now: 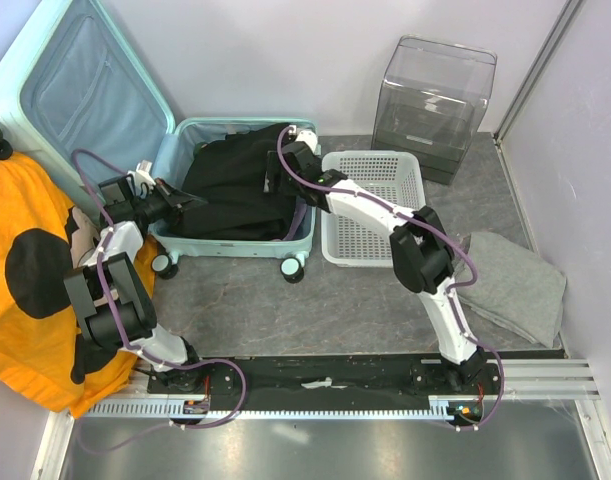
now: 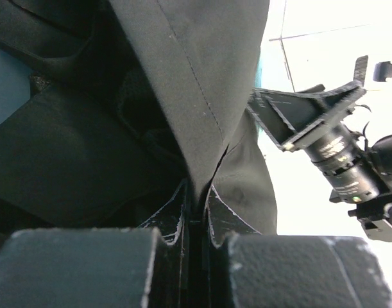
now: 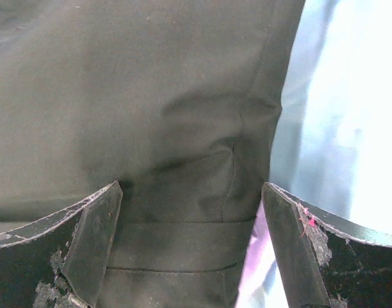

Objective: Open, take out, and arrange the luggage
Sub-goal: Pick up the clothes from the luggage.

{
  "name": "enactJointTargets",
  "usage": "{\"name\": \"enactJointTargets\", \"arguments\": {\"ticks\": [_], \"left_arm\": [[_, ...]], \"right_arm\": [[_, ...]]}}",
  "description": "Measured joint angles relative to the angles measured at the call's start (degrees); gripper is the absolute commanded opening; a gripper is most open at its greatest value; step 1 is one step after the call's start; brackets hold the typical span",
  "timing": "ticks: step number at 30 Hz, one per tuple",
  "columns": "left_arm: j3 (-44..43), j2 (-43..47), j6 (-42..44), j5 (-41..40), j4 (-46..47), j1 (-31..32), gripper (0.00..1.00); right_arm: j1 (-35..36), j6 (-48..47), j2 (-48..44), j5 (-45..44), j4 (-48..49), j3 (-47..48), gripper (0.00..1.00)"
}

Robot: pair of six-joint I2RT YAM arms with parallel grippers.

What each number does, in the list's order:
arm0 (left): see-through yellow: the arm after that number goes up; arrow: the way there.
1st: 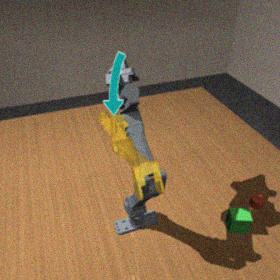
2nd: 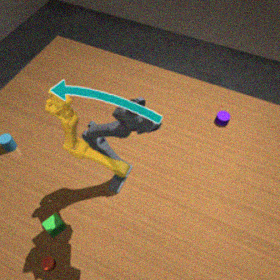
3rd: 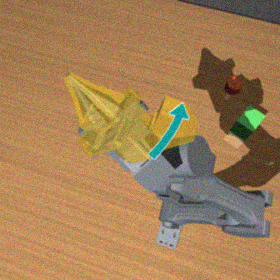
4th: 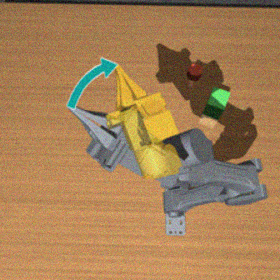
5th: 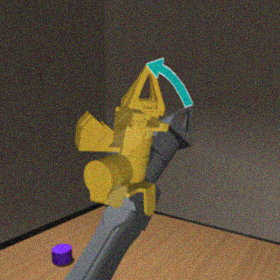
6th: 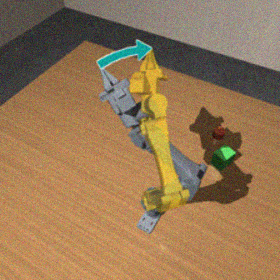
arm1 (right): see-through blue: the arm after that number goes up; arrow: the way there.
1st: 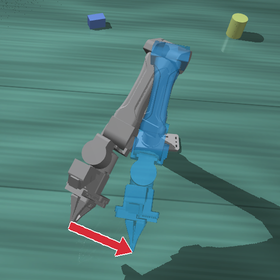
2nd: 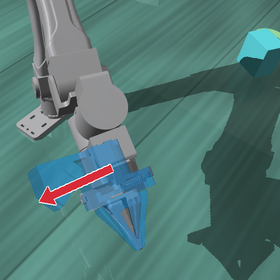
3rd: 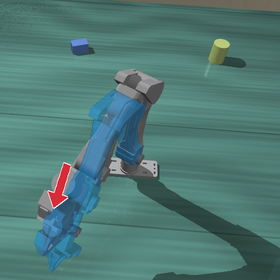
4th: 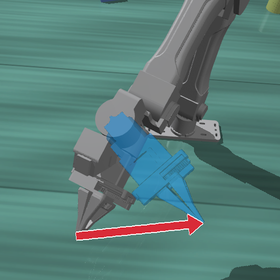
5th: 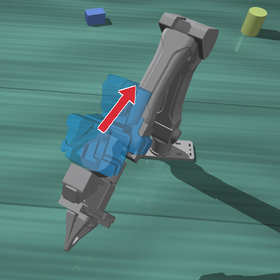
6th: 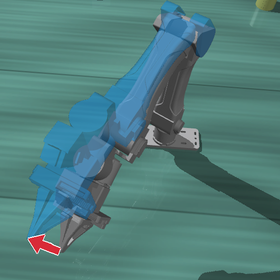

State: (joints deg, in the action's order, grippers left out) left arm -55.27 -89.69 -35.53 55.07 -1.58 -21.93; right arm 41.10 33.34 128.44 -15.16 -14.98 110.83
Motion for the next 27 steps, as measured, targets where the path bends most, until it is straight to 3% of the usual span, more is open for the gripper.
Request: {"name": "enactJointTargets", "arguments": {"ticks": [11, 27], "left_arm": [[1.2, 0.5, -2.4, -0.4, 2.7, -0.2, 0.02], [1.3, 1.1, -2.7, -0.5, 3.0, -0.2, 0.01]], "right_arm": [[1.2, 7.6, 6.1, -2.0, -0.5, 3.2, 0.98], [2.0, 13.7, 0.1, -8.3, 2.5, -5.5, 0.98]]}}
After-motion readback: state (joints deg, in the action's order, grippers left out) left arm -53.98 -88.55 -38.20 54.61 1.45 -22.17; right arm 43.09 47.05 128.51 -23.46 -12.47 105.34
